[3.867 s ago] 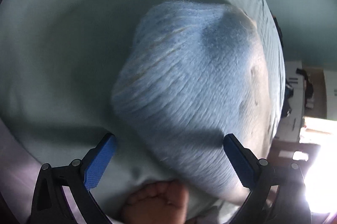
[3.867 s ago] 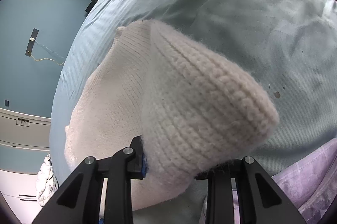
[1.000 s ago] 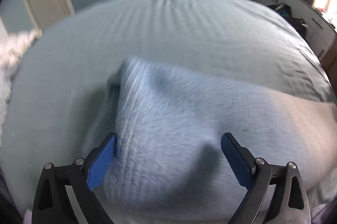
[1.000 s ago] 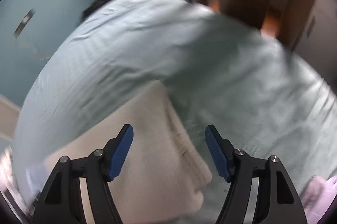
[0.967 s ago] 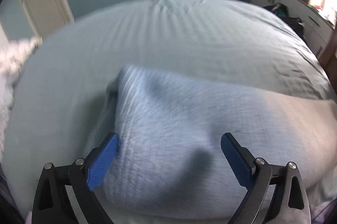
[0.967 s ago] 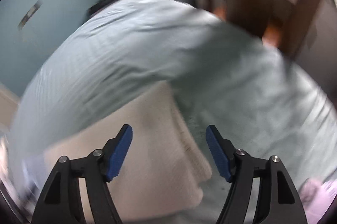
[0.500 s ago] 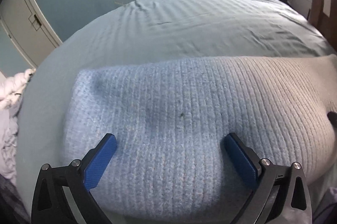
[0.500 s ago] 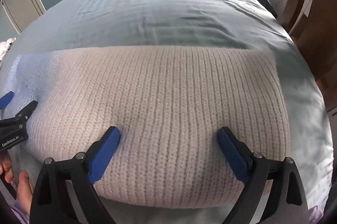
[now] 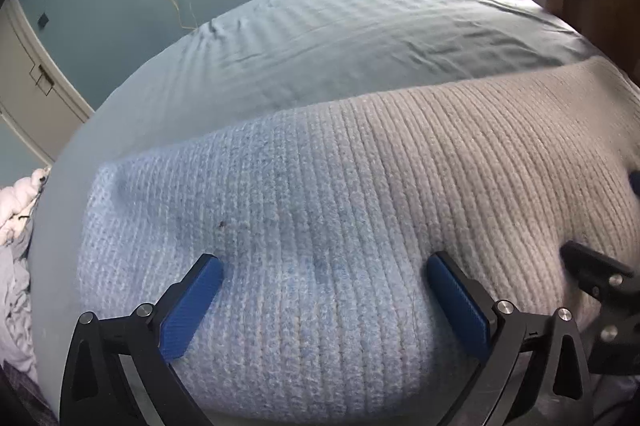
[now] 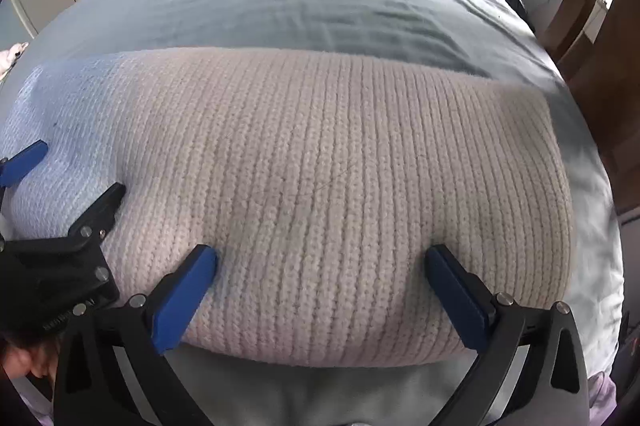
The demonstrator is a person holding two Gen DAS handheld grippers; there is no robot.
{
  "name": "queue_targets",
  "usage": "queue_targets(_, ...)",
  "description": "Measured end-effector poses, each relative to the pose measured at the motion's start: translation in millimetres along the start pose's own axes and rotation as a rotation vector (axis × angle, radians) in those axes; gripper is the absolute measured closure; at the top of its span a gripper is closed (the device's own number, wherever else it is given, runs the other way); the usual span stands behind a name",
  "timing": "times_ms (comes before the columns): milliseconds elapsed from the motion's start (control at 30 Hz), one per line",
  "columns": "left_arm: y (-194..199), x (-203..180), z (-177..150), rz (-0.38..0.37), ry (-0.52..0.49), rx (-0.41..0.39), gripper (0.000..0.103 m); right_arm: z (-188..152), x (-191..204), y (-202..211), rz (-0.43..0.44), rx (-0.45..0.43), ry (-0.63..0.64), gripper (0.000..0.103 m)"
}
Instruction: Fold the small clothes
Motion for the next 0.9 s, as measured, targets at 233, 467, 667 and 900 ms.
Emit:
queue_targets(233,43.1,50.2,-3.8,-0.013,0.086,-0.012,0.000,-4.3,-29.2,33.7,0.058,-0.059,-0.157,0.001)
queue_targets(467,66.2,142.0,-46.6,0.099,0.184,0.024,0.000,-0.9,-50.0,32.7,-0.006,-0.075,-0.223,0.001)
queue_targets(667,69.1,211.2,-86.2,0.142,0.292,0.087,0.000,-6.4,-25.8,3.7,-0.092,0.003,-0.119,0.001)
queue_targets(900,74.3,279.5,-87.7,0.059,0.487,0.074,0.000,19.6,22.9,55.2,-0.002,-0.129,-0.039,0.001)
Point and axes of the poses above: each gripper's, at about its wrist camera, not at the fingertips, and y roughly against the way its jaws point, x to its left, z to its top, the point moved 3 cm from there along -y, roughly the way its jaws point, and after that the axes turned 5 degrees about -z, right-handed, at the moved point
